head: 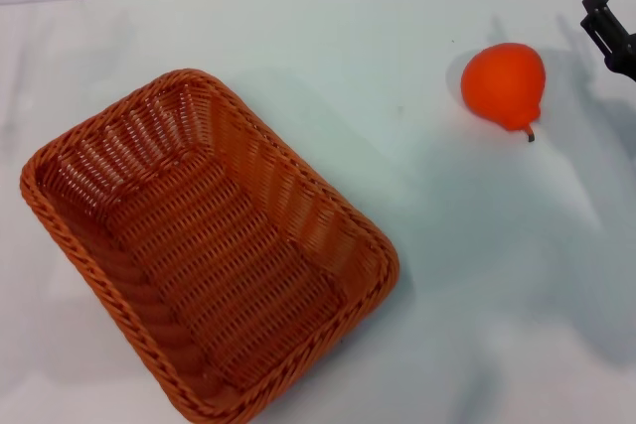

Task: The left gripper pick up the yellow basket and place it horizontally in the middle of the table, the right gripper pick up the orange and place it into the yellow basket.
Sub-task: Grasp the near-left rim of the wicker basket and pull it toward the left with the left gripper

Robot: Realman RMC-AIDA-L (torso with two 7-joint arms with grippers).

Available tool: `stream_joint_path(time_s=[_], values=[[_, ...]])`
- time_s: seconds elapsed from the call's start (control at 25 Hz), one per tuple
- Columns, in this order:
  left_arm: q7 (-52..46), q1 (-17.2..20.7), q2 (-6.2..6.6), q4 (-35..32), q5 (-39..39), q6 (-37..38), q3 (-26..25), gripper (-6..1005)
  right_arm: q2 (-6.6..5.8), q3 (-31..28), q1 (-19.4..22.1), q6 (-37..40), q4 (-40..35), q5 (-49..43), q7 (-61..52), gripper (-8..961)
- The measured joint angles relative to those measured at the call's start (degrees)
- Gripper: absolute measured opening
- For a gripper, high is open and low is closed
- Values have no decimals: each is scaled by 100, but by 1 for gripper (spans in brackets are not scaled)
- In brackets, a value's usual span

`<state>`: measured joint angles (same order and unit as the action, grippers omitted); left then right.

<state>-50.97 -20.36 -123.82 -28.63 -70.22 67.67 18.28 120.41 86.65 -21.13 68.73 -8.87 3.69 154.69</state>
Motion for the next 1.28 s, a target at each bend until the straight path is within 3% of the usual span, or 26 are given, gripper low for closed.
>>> stream_joint_path(time_s=[1.0,1.2,1.28], values=[[-46,-66,12,39,-1,5,31,877,0,16,-18,0,0,0,0,946],[-859,-64,50,-385,-1,103,328,876,0,40,-55,-5,0,0,0,946],[-1490,-67,140,-577,-5,172,520,874,0,73,-67,-16,0,0,0,946]])
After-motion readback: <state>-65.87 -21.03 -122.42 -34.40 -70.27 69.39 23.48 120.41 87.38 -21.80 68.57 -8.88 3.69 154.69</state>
